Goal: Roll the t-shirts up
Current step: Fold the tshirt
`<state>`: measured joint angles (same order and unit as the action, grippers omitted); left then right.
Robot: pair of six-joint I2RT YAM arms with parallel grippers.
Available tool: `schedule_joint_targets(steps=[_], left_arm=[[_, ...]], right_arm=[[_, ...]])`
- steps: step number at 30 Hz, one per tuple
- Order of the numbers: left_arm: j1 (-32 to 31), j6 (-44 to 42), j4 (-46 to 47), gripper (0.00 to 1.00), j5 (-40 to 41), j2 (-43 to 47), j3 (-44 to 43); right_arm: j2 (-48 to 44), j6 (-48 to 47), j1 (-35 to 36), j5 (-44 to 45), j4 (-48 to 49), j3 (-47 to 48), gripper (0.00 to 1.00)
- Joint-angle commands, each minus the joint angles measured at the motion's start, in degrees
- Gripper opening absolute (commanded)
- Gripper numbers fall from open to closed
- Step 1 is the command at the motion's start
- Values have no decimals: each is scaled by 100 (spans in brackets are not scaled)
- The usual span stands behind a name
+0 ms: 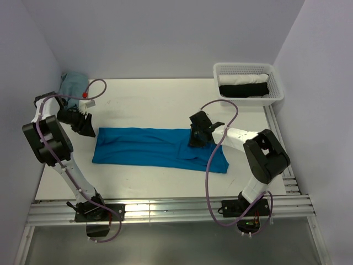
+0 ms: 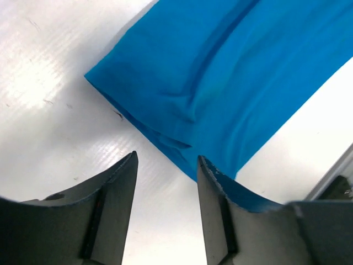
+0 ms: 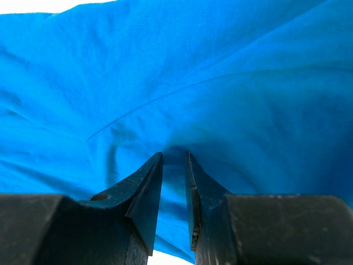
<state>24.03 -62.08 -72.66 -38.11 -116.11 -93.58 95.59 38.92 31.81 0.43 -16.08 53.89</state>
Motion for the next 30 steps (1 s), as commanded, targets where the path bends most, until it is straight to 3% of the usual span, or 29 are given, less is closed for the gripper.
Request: schedule_joint_targets(steps=[1, 6, 19, 30], left_arm=[[-39, 407, 6, 54, -286, 105, 207], [-232, 820, 824, 59, 198, 555, 789], [-496, 1655, 1044, 57, 576, 291, 639], [-540, 1665, 930, 50, 700, 239, 674]], right_arm=[[-269, 2, -35, 1, 78, 174, 31], [-208, -42, -35, 1, 17, 254, 31], [-208, -24, -35, -16, 114, 139, 31], [-129, -33, -43, -16, 113, 166, 31]])
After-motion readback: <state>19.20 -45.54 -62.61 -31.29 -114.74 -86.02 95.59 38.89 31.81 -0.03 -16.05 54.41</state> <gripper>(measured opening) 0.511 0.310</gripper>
